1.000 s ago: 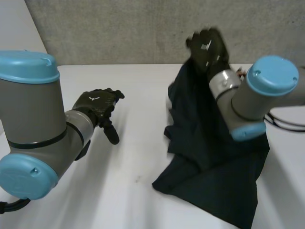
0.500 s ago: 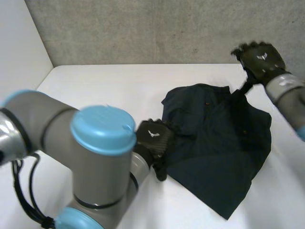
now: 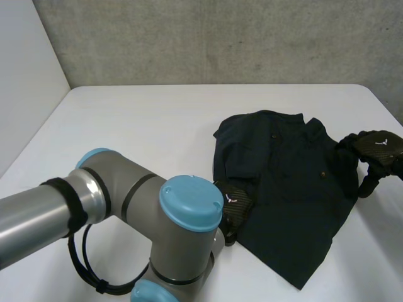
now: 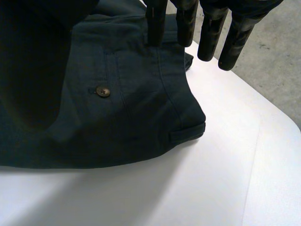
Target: Fold the shorts.
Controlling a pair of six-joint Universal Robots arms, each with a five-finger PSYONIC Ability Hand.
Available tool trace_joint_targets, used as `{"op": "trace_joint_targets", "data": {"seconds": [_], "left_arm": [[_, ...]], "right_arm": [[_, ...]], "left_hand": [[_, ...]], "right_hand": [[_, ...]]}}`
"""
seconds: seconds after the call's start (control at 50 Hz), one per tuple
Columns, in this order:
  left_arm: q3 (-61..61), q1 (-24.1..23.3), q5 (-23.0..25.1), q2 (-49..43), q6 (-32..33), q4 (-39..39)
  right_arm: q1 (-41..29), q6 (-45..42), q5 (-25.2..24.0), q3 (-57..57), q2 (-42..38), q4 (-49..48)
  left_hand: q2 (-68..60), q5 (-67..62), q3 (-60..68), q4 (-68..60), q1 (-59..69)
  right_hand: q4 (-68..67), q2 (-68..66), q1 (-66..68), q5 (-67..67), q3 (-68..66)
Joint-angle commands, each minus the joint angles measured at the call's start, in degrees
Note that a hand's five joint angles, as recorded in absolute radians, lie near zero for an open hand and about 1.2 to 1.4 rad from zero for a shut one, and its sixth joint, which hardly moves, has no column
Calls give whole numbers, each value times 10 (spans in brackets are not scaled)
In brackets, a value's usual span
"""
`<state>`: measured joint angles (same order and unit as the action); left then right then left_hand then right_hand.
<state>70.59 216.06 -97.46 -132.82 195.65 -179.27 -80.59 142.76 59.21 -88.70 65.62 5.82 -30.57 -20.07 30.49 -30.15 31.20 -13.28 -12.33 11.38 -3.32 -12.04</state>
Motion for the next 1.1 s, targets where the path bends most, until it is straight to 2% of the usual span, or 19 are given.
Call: {"op": "trace_joint_targets", "data": {"seconds": [0.02, 0.04, 0.14, 0.24, 0.28, 0.4, 0.48, 0.6, 0.68, 0.7, 0.76, 0.78, 0.86, 1.0, 1.1], "left_arm": [[-27, 2, -5, -25, 4, 5], [-29, 2, -7, -25, 5, 5], [-37, 10, -26, -23, 14, 6], [-26, 63, -79, -7, 39, 7], [-20, 85, -86, 6, 57, 7], [-14, 182, -85, 28, 140, -3], [-27, 214, -82, 26, 176, -25], [-35, 226, -63, 16, 204, -61], [-33, 230, -41, 12, 228, -80], [-26, 232, -29, 12, 230, -81], [-15, 232, -12, 20, 230, -77], [-5, 232, -3, 31, 229, -75], [44, 227, 11, 84, 219, -76], [128, 217, 8, 187, 159, -76], [192, 205, 10, 257, 44, -62]], "right_arm": [[-2, 34, 1, -31, 3, -42], [-2, 37, 0, -34, 3, -44], [-3, 39, 1, -45, 6, -46], [-4, 41, -1, -52, 21, -42], [-4, 41, -3, -57, 31, -41], [-34, 40, -5, -89, 53, -39], [-64, 40, -7, -105, 61, -41], [-111, 40, -4, -133, 71, -51], [-141, 55, 9, -140, 71, -63], [-149, 73, 17, -142, 70, -62], [-160, 103, 27, -150, 71, -67], [-167, 118, 30, -155, 71, -75], [-182, 131, 35, -168, 71, -113], [-185, 119, 56, -174, 64, -163], [-181, 84, 73, -174, 60, -165]], "left_hand": [[-405, -410, 405, -409, 398], [-482, -487, 483, -486, 476], [-494, -499, 495, -498, 488], [-494, -499, 495, -498, 488], [-494, -499, 495, -498, 488], [-494, -499, 495, -498, 488], [-494, -499, 495, -498, 488], [-494, -499, 495, -498, 488], [-441, -446, 442, -445, 435], [-372, -377, 373, -377, 366], [-169, -174, 170, -173, 163], [-52, -57, 52, -56, 45], [43, 38, -43, 39, -50], [84, 79, -83, 80, -90], [79, 74, -78, 75, -85]], "right_hand": [[25, 16, -6, 26, 13], [24, 14, -5, 24, 11], [20, 11, -1, 21, 8], [20, 11, -1, 21, 8], [20, 11, -1, 21, 8], [20, 11, -1, 21, 8], [-10, -19, 29, -10, -22], [-57, -67, 76, -57, -69], [-86, -95, 105, -85, -98], [-92, -102, 111, -92, -105], [-101, -110, 120, -101, -113], [-108, -117, 127, -107, -120], [-144, -154, 163, -144, -157], [-188, -198, 207, -188, -201], [-217, -226, 236, -217, -229]]}}
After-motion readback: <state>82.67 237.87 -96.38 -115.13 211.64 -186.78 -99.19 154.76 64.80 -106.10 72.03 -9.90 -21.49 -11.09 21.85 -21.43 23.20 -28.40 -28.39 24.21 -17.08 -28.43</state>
